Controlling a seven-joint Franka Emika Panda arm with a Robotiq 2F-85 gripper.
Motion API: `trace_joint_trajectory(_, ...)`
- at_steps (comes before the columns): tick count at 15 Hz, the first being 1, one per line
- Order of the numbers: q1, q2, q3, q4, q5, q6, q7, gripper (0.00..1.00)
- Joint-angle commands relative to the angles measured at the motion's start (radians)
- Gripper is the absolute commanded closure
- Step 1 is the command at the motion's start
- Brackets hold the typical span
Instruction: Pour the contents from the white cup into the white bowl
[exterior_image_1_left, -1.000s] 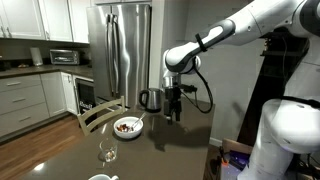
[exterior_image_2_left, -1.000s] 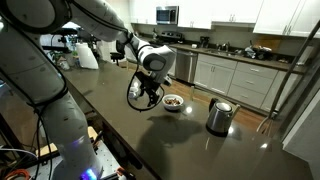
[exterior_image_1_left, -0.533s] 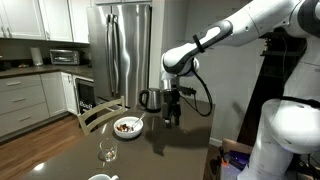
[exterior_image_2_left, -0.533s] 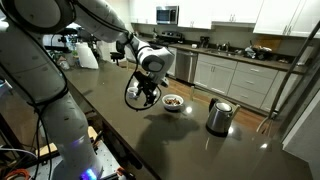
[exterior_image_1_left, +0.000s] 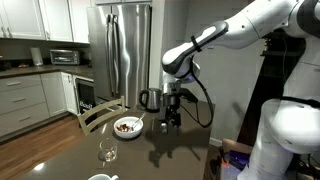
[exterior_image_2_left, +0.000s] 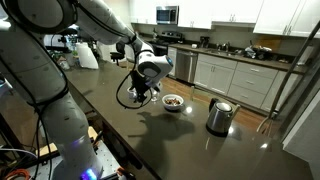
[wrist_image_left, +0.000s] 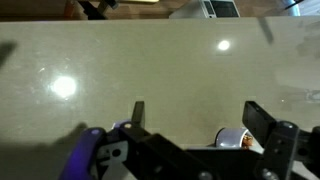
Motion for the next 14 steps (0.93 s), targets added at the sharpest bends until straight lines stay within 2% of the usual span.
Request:
trace_joint_trajectory(1, -0.009, 0.0, 0.008, 0.0, 0.001, -0.003, -0.002, 0.0)
trace_joint_trajectory(3, -0.009, 0.0, 0.008, 0.0, 0.002, -0.003, -0.003, 0.0)
trace_joint_trajectory(7, 0.014, -0.025, 0.035, -0.049, 0.085, 0.03, 0.006, 0.0)
trace_joint_trajectory(14, 0.027, -0.045, 0.054, -0.14, 0.445, 0.009, -0.051, 0.0)
